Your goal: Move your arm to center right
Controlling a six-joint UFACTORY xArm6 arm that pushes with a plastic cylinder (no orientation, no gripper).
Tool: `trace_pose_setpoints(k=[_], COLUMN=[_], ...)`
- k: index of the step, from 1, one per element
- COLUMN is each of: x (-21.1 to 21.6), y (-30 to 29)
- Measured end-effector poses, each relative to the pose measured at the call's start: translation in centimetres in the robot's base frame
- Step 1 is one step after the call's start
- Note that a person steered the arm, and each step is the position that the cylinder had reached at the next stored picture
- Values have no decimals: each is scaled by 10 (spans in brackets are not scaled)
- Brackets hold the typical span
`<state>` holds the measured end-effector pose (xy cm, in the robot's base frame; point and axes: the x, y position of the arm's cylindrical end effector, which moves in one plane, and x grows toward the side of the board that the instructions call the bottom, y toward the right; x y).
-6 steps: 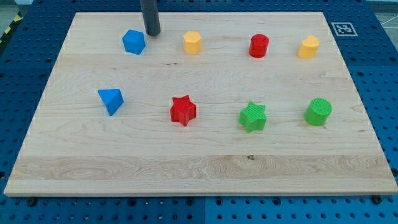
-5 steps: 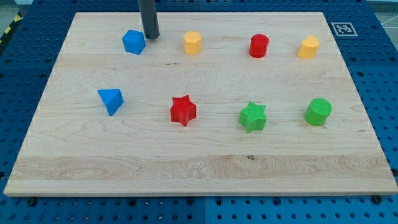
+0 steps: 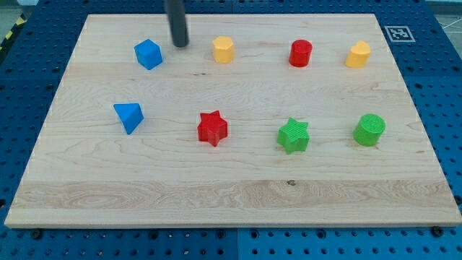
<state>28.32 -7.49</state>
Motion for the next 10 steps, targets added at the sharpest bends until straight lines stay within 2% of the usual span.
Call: trace_pose_setpoints(k=[1, 2, 3, 4, 6, 7, 8, 9, 10], x=[14, 51, 97, 132, 106, 114, 117, 117, 120], y=[18, 6, 29, 102, 240, 328, 376, 345, 283])
